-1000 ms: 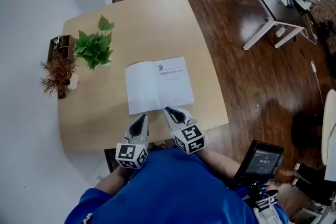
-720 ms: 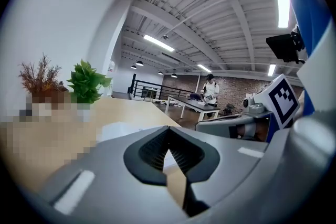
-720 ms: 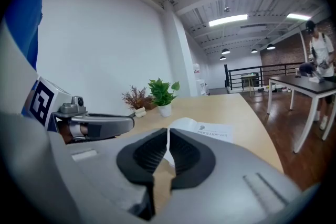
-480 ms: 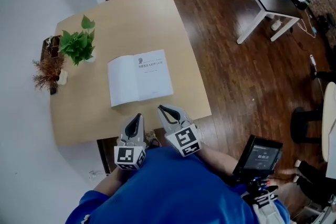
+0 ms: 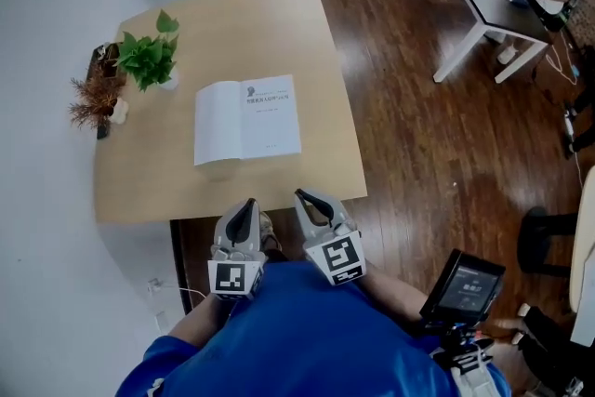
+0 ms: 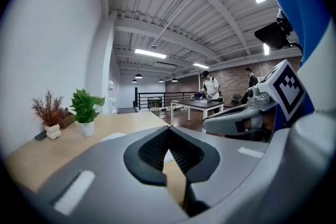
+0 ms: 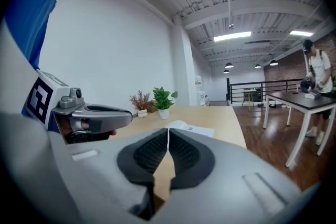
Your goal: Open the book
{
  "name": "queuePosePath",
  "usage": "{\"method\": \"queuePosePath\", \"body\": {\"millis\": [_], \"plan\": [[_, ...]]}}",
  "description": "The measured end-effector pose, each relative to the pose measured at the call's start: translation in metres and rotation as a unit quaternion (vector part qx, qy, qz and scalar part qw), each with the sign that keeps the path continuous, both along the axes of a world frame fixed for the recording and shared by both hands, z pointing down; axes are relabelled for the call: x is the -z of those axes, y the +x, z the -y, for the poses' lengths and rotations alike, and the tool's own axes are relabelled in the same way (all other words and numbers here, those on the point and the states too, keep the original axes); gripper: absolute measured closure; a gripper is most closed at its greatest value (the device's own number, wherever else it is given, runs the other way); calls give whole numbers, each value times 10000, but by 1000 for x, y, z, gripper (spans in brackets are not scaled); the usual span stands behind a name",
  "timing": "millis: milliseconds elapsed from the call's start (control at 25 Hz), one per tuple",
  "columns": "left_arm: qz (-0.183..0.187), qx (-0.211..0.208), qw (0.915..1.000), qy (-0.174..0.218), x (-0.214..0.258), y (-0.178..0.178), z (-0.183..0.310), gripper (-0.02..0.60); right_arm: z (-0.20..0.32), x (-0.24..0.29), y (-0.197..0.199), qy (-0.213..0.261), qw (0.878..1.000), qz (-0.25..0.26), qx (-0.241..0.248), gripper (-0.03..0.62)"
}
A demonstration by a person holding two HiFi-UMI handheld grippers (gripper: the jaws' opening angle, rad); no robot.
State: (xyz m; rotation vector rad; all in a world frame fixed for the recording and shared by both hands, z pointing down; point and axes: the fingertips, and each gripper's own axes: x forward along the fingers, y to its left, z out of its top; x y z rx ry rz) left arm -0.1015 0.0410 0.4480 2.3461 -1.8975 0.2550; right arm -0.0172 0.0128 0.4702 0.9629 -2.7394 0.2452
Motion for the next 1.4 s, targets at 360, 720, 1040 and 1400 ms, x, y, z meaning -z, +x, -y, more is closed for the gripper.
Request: {"method": "queuePosePath", "body": {"millis": [360, 720, 1040, 1400], "plan": [[-379, 167, 9990, -178, -3, -1, -26, 575, -22, 11, 3, -49, 9999, 66, -62, 585], [-648, -66, 9977, -162, -6, -18, -42, 575, -31, 15, -8, -22, 9993, -100, -360, 585], [-708, -132, 9972, -217, -3, -30, -53, 575, -44, 11, -14, -54, 9987, -163, -473, 585], [-656, -215, 9973, -244, -1, -36, -64, 575, -56, 10, -19, -59, 9986, -147, -504, 589]]}}
